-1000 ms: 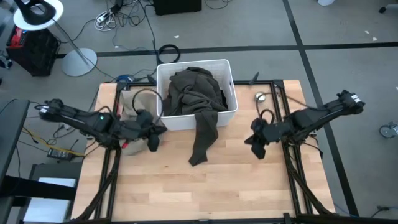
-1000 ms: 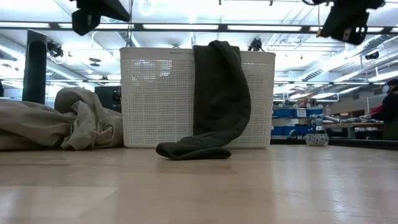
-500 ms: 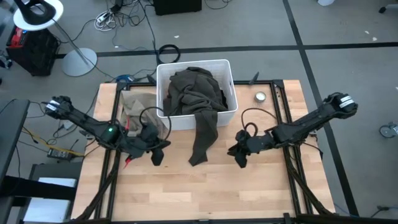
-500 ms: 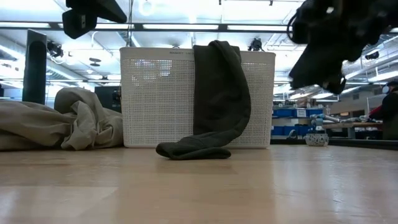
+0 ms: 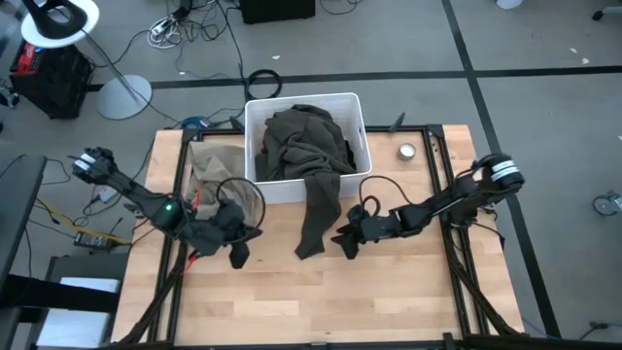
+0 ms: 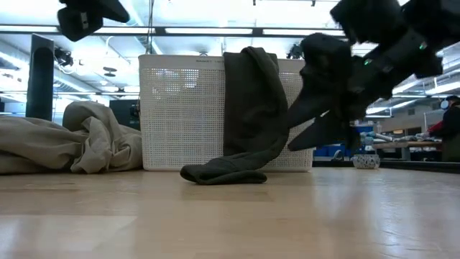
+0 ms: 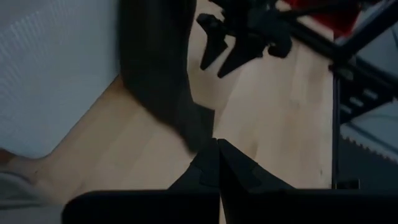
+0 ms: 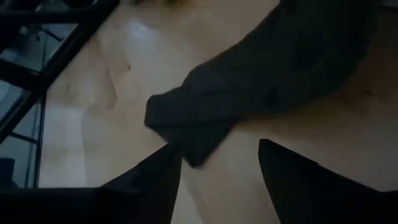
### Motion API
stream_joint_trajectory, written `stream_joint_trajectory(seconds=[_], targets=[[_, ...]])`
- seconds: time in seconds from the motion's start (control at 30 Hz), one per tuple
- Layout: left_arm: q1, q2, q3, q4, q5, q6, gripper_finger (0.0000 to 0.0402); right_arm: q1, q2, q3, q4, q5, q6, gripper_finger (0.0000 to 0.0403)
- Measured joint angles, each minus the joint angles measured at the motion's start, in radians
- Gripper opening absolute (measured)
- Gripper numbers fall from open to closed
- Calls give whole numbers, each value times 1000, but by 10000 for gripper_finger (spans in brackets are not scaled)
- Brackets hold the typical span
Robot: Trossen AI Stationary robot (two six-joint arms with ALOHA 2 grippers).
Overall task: Sort clothes
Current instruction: Put the black sweatshirt into the white laundry bin
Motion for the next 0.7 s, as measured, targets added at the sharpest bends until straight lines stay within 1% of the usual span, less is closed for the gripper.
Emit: stream_joint_trajectory(seconds=[0.07, 0.23, 0.4, 0.53, 0.63, 0.7], targets=[[-14, -2, 0, -22, 11, -2, 0, -11, 43, 8, 20, 0, 1, 224], [-28, -14, 1, -35, 90, -5, 0, -23, 145, 61, 45, 2, 4, 228], [-29, -20, 1, -65, 120, -5, 0, -39, 243, 152, 66, 36, -35, 225], [-28, -23, 1, -84, 146, -5, 0, -58, 319, 232, 66, 42, -45, 224], [-28, -24, 2, -103, 157, -1, 0, -71, 370, 287, 67, 47, -45, 210], [-28, -24, 2, -129, 157, -1, 0, -74, 395, 317, 67, 48, -50, 186]])
